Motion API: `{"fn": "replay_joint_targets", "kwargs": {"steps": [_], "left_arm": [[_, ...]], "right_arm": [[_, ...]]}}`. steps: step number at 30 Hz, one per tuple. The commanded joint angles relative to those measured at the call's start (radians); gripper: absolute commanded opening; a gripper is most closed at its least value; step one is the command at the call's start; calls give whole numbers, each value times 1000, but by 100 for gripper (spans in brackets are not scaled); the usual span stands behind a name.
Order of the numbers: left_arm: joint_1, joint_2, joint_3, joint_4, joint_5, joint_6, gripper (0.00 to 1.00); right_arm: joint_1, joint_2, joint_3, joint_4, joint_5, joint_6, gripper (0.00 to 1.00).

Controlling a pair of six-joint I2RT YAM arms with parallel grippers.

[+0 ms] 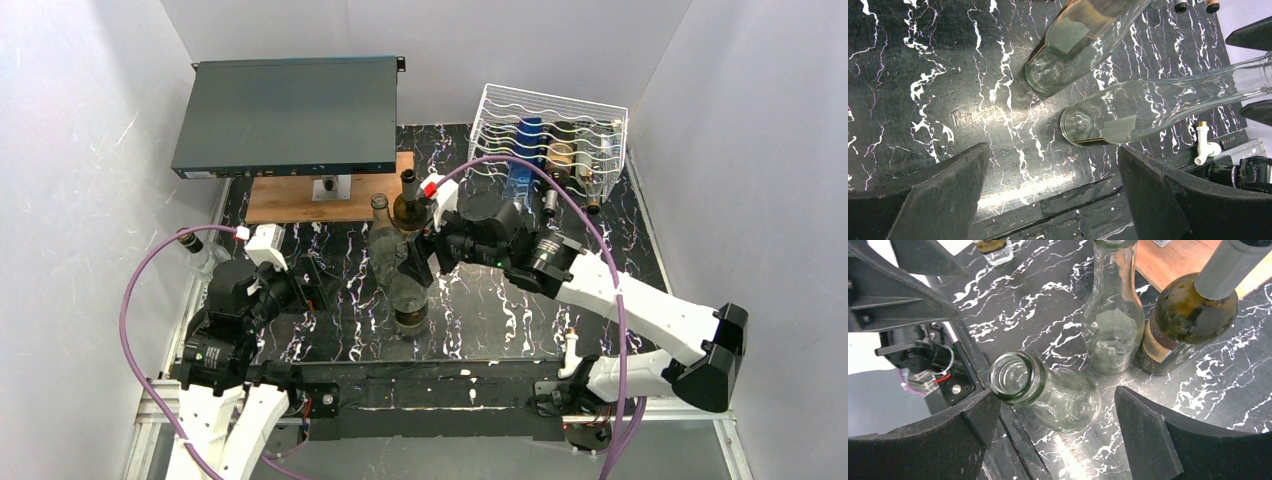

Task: Put the wine bottle on the wine rack

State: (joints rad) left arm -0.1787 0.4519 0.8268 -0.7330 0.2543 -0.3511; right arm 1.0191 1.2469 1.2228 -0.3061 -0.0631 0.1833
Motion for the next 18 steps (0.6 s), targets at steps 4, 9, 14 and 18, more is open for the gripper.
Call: {"fn": "replay_joint_targets", "kwargs": {"steps": [4,9,14,18], "left_arm": [[1,-3,-5,9,4,8,99],[1,0,-5,10,5,8,99],[1,-4,-5,10,7,8,99],[1,-4,-5,9,5,8,99]], "right_arm": [[143,35,81,5,273,-50,89],[180,54,92,7,384,-38,83],[184,73,83,22,432,-20,81],[184,98,78,36,441,-15,77]]}}
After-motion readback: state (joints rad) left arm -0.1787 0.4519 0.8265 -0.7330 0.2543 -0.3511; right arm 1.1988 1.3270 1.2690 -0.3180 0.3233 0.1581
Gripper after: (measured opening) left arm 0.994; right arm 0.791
